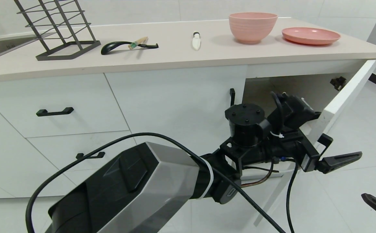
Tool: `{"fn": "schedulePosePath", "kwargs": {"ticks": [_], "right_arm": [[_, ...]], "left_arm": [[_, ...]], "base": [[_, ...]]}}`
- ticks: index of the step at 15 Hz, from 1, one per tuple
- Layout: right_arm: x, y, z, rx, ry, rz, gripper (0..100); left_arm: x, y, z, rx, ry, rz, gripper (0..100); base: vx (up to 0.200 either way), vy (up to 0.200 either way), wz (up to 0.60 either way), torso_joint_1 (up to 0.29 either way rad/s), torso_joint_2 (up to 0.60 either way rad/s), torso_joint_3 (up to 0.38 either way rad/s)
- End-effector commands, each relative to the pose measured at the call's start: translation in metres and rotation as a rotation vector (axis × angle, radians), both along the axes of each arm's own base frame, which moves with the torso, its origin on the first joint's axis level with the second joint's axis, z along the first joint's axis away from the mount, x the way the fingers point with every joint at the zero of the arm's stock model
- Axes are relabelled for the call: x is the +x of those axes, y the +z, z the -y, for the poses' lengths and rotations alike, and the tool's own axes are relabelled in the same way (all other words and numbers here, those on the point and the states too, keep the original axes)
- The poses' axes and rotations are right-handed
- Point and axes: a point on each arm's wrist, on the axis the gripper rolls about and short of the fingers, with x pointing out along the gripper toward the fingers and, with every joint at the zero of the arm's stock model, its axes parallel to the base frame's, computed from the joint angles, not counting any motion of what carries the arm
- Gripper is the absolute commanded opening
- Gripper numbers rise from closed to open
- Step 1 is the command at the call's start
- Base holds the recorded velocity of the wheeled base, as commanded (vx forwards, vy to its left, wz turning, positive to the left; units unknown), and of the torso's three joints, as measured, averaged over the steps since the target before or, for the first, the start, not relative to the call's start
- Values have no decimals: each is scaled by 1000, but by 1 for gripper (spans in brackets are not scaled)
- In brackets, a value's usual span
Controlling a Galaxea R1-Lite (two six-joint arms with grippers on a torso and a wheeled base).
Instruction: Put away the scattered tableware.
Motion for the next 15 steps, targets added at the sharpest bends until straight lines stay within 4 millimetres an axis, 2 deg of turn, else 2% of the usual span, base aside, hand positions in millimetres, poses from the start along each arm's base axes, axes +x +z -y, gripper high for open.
{"fn": "schedulePosePath", "kwargs": {"ticks": [1, 7, 15], "right_arm": [[-16, 7, -4, -21, 2, 80, 100], [-34, 14, -8, -52, 5, 189, 100], [-59, 20, -14, -82, 2, 321, 100]], "left_arm": [[-9, -7, 8, 8, -16, -17, 100], [-26, -8, 19, -8, -47, -43, 100], [-51, -28, 40, 25, -101, -65, 100]], "base": [[0, 0, 0, 0, 0, 0], [0, 0, 0, 0, 0, 0], [0, 0, 0, 0, 0, 0]]}}
